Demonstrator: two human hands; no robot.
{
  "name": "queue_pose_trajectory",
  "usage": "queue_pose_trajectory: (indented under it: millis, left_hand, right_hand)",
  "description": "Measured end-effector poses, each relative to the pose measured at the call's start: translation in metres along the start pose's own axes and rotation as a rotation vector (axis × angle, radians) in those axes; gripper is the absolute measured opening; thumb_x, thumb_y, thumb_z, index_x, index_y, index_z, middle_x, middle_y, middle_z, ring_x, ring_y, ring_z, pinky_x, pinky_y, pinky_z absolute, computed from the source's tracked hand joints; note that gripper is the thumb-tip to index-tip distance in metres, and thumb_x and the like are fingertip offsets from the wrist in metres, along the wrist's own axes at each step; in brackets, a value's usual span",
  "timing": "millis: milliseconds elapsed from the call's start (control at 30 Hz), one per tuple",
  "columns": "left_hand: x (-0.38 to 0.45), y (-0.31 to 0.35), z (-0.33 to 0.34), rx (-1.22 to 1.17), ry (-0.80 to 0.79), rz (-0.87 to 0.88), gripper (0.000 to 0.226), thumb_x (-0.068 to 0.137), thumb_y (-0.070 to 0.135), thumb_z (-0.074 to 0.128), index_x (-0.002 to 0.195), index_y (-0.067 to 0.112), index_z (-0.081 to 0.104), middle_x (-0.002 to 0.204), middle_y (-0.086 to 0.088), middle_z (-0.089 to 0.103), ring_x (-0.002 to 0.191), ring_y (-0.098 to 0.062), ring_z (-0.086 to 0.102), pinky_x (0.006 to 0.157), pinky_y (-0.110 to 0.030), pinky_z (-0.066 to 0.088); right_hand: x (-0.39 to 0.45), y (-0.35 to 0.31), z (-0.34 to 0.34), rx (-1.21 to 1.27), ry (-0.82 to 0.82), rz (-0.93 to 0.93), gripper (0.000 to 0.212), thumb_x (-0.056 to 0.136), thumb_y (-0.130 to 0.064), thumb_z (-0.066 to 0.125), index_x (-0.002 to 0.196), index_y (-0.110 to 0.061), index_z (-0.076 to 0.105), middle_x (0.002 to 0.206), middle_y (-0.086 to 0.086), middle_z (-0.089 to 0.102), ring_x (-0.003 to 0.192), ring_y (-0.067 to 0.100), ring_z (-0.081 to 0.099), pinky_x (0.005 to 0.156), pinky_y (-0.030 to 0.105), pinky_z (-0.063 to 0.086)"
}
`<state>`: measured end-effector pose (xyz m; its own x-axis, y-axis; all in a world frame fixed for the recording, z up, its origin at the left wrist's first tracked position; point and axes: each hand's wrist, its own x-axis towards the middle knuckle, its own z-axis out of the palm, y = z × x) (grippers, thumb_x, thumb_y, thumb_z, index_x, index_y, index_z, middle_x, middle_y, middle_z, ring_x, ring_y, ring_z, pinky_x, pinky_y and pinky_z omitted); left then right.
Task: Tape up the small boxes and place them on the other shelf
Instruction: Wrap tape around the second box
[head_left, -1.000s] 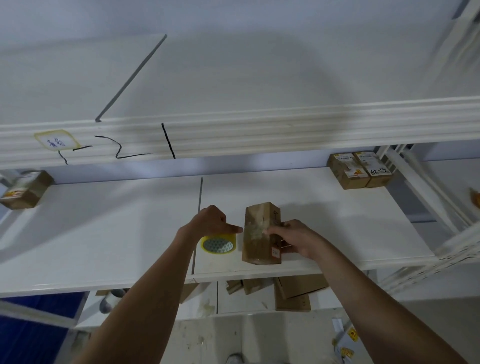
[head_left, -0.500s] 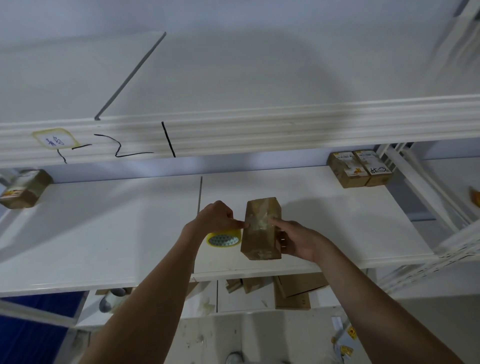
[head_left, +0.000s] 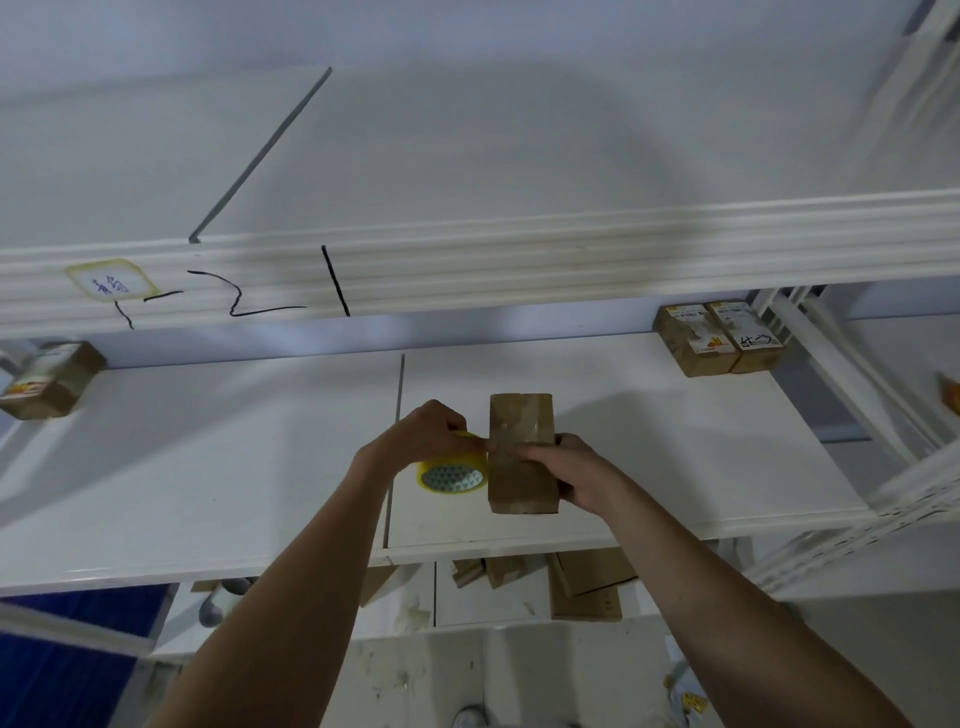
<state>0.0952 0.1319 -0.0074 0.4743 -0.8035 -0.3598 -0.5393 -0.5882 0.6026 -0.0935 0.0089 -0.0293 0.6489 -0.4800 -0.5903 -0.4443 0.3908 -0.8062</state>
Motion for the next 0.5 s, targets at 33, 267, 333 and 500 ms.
queue_pose_trajectory:
  millis: [33,267,333,500]
  left_hand:
    - [-0.001,-0.001,-0.002,-0.023,-0.013,0.013,0.04,0.079,0.05,0.079,0.071,0.011,0.07,0.073,-0.004,0.061,0.072,-0.017,0.061,0.063,-0.027,0.048]
    - [-0.001,-0.003,-0.001,-0.067,-0.024,0.049,0.03,0.084,0.034,0.078,0.074,0.007,0.071,0.071,-0.007,0.058,0.069,-0.017,0.057,0.061,-0.026,0.045]
    - [0.0,-0.003,0.002,-0.06,-0.024,0.043,0.029,0.084,0.037,0.077,0.07,0.013,0.07,0.069,-0.004,0.059,0.069,-0.016,0.058,0.061,-0.025,0.046]
    - [0.0,-0.001,0.01,-0.029,-0.014,0.038,0.031,0.082,0.039,0.078,0.068,0.014,0.068,0.064,-0.001,0.057,0.062,-0.013,0.056,0.058,-0.024,0.045]
  right_hand:
    - [0.001,-0.001,-0.002,0.024,-0.014,0.005,0.043,0.081,-0.024,0.083,0.119,-0.009,0.067,0.107,0.008,0.076,0.1,0.025,0.073,0.089,0.041,0.059]
    - [0.008,-0.006,-0.005,0.018,-0.064,0.012,0.041,0.086,-0.021,0.078,0.123,-0.007,0.066,0.111,0.01,0.075,0.104,0.027,0.071,0.094,0.045,0.057]
    - [0.007,-0.006,-0.006,0.018,-0.058,0.004,0.041,0.087,-0.021,0.077,0.124,-0.008,0.065,0.112,0.01,0.075,0.104,0.028,0.071,0.093,0.046,0.057]
    - [0.003,-0.005,-0.006,-0.02,-0.09,0.009,0.04,0.09,-0.021,0.074,0.128,-0.011,0.061,0.116,0.01,0.073,0.108,0.029,0.069,0.099,0.051,0.053]
